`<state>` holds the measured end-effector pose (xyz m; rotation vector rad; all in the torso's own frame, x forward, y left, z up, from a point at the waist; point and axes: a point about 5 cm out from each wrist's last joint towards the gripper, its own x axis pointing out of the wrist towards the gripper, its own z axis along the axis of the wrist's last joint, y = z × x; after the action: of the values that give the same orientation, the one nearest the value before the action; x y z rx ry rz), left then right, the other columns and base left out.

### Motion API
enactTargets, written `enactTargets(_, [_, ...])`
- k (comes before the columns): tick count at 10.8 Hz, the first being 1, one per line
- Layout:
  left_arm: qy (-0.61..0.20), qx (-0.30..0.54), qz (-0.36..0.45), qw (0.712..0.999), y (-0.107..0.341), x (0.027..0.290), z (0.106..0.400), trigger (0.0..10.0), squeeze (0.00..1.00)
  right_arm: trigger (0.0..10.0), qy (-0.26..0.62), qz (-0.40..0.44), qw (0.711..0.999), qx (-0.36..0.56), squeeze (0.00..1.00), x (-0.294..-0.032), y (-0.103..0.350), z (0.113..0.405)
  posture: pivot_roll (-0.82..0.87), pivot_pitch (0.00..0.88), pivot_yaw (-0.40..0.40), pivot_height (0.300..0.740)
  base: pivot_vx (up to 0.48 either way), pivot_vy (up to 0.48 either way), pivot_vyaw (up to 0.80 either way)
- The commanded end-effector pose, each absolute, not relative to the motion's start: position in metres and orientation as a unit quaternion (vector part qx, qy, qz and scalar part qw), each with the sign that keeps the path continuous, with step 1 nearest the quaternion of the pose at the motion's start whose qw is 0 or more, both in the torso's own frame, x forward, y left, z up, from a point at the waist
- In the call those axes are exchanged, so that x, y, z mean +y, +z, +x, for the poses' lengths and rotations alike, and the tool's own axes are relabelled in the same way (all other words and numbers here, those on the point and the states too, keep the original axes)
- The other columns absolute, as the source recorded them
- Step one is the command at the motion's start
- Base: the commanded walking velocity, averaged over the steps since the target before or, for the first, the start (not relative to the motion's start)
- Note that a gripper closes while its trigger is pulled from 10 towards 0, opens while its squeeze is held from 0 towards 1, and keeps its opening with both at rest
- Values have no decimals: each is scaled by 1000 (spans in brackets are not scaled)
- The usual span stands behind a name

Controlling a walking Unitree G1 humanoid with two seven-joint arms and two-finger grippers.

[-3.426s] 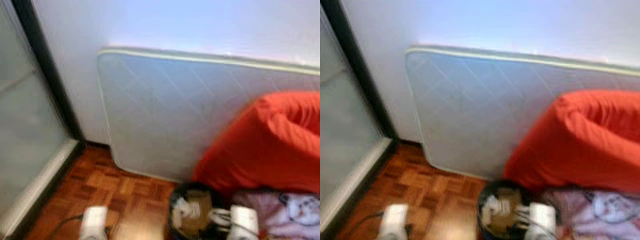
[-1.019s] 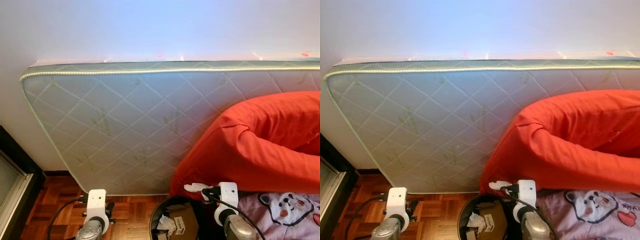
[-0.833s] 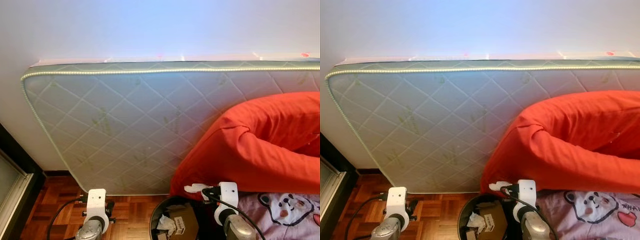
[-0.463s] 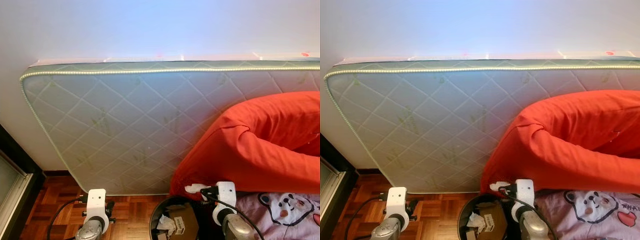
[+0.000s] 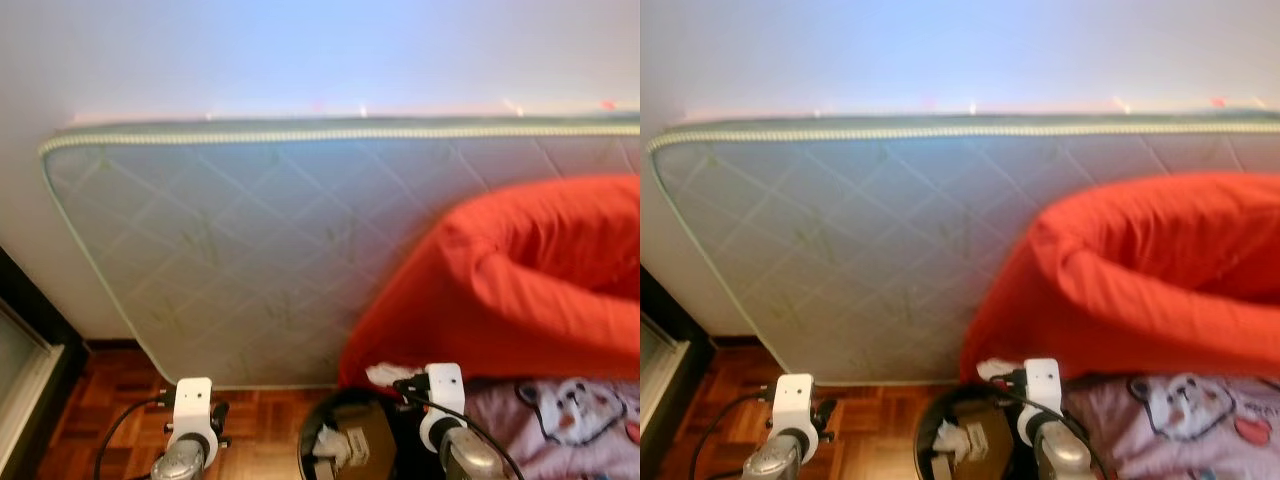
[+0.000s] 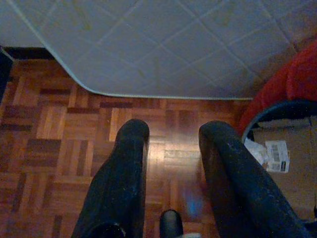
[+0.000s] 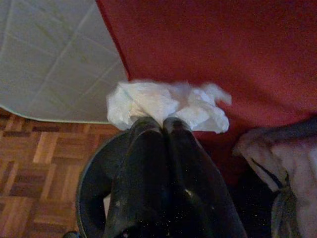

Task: Clean up the room

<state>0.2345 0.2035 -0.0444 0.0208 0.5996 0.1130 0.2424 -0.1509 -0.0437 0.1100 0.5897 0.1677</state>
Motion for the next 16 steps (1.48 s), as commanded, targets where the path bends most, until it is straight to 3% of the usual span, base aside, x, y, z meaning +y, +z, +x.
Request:
enactTargets(1, [57, 308, 12, 949, -49, 204, 230, 10000, 0, 10000, 87, 52, 949, 298, 0, -150, -47, 239, 117, 27, -24, 652, 0, 0, 0])
enactTargets(8, [58, 315, 15, 947, -53, 206, 220, 10000, 0, 10000, 119, 37, 941, 315, 0, -147, -49, 237, 135, 52, -28, 652, 0, 0, 0])
enactTargets(13, [60, 316, 21, 947, -58, 211, 209, 10000, 0, 10000, 165, 19, 929, 329, 0, -130, -52, 234, 181, 95, -30, 652, 0, 0, 0])
enactTargets(16, [60, 307, 21, 950, -55, 211, 212, 10000, 0, 10000, 178, 17, 930, 322, 0, -114, -44, 246, 202, 95, -38, 652, 0, 0, 0])
